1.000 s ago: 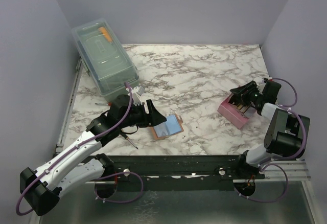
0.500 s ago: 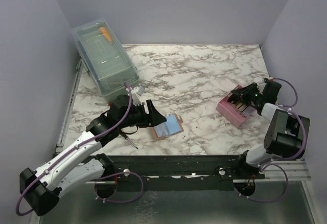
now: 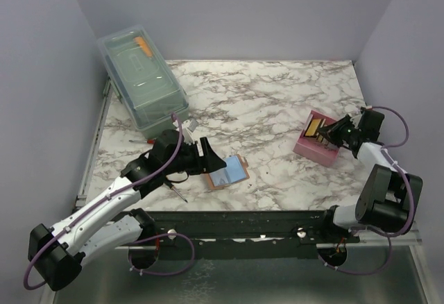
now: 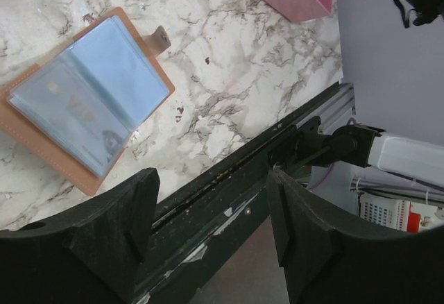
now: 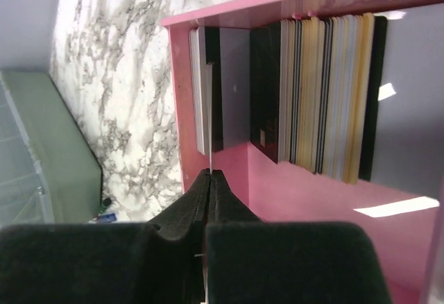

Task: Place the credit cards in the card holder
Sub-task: Pick up the credit card from the storage box, then insert the credit card into the card holder.

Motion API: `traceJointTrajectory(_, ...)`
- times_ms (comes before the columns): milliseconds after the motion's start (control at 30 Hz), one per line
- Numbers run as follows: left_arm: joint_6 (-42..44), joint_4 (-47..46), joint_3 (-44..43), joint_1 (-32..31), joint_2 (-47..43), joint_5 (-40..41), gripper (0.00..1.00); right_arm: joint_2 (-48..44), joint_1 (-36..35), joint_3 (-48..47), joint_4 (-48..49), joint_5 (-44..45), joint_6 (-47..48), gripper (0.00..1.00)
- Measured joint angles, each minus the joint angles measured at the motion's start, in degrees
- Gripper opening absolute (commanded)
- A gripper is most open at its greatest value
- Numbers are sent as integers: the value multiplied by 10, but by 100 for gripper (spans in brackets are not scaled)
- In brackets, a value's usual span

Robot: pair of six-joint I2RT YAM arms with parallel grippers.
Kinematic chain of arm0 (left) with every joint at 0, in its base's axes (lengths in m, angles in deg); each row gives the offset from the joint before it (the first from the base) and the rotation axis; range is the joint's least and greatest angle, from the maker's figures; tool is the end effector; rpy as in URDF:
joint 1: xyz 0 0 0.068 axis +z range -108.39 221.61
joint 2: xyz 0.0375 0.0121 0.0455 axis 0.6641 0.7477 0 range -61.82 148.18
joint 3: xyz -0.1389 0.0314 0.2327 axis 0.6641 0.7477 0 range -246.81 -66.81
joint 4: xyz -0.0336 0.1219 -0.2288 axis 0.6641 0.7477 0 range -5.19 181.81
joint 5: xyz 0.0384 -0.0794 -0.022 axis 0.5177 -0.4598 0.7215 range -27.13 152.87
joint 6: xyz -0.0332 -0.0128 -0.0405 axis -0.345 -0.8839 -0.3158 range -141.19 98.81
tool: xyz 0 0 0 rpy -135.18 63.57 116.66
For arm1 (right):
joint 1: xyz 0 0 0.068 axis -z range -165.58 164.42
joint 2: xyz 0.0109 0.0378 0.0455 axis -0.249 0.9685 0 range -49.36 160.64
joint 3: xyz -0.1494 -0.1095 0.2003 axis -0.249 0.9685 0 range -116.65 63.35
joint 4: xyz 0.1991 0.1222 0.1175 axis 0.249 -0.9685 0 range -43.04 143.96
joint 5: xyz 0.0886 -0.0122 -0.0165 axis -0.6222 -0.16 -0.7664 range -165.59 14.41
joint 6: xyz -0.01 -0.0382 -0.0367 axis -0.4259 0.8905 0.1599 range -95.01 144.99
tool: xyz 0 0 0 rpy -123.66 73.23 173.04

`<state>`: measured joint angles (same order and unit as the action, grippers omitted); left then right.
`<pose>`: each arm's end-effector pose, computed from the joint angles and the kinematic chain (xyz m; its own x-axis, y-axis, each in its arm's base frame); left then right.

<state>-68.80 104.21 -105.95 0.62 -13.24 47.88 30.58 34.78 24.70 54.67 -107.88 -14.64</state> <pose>0.1388 -0.1325 0.2782 -0.8397 -0.2155 -0.4984 0.2735 0.6251 -0.7310 0.2660 -0.0785 0.1891 -0.5248 0.7698 -0.3632 0.3226 0.5747 0.7521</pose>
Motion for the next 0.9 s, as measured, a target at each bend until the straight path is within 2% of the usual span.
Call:
traceJointTrajectory(267,-10,0,18,0,35,3,65,-148,-5,-22,-129,57,107,0)
traceJointTrajectory(400,-9,-4,26,0,68,10,56,-199,-64,-52,-145,43,148,0)
traceJointTrajectory(567,-7,-23,47,0,103,33,42,-149,-258,-58,-133,-21,151,0)
traceJointTrajectory(633,-7,-35,59,0,115,46,37,-117,-315,-42,-110,-61,140,0)
traceJointTrajectory(700,-6,-46,72,0,129,61,33,-92,-348,-20,-88,-96,125,0)
traceJointTrajectory(900,-4,-67,99,0,153,93,32,-8,-408,0,-12,-180,88,0)
